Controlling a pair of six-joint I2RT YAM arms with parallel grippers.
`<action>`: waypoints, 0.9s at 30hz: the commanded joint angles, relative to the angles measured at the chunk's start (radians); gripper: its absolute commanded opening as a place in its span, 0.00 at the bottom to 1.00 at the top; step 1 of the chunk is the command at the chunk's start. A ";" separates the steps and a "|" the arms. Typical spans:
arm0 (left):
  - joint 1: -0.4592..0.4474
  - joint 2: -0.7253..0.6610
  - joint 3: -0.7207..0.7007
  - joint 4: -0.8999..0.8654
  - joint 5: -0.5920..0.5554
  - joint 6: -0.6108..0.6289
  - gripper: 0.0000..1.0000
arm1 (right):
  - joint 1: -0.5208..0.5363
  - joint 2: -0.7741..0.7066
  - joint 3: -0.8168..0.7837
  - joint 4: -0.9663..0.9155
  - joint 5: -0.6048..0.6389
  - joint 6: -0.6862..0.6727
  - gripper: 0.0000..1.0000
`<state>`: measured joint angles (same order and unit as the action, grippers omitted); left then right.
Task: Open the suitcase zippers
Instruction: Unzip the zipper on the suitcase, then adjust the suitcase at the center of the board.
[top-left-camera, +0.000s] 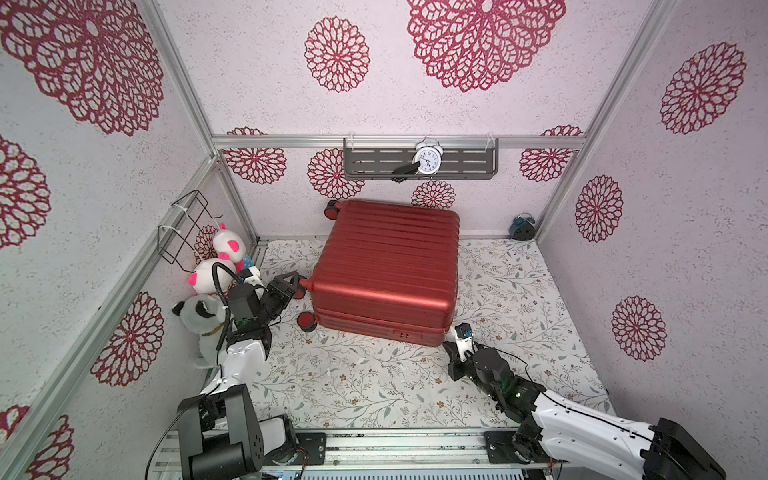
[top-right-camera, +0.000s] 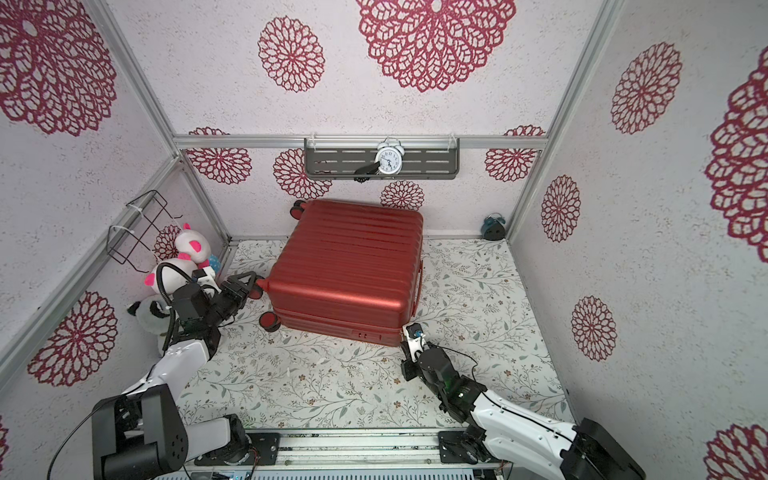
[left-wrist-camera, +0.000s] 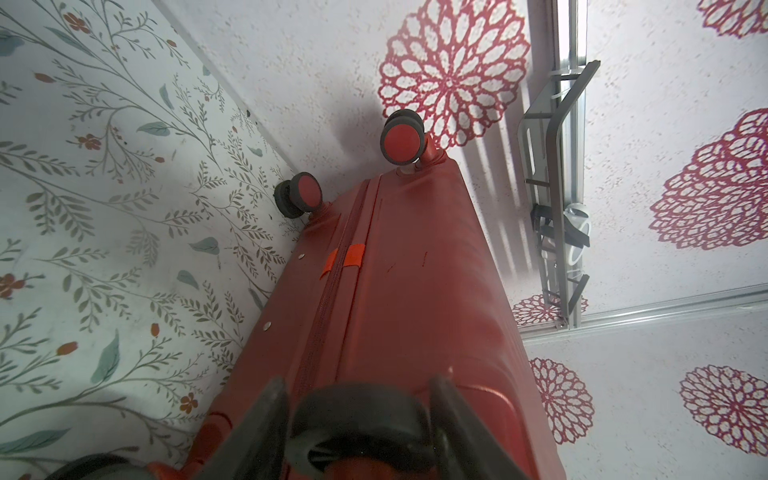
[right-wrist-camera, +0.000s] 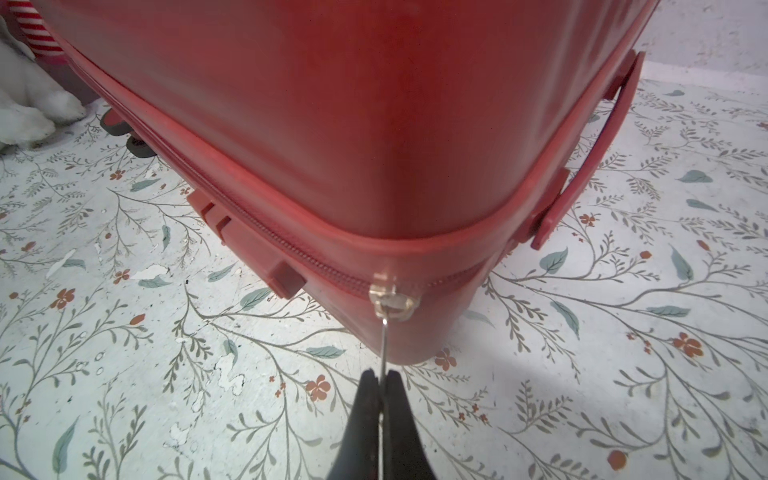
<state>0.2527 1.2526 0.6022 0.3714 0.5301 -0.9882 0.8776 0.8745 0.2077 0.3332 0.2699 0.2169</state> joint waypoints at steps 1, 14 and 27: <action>-0.024 -0.028 -0.038 -0.110 0.016 0.011 0.25 | 0.051 -0.008 0.040 -0.018 -0.039 -0.059 0.00; -0.089 -0.135 -0.091 -0.146 -0.019 0.003 0.25 | 0.149 0.076 0.108 -0.045 0.011 -0.067 0.00; -0.322 -0.307 -0.172 -0.235 -0.143 -0.007 0.25 | 0.192 0.245 0.197 -0.027 0.016 -0.031 0.00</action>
<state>0.0540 0.9657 0.4641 0.2455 0.2619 -0.9840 1.0351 1.1057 0.3824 0.2764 0.3672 0.1860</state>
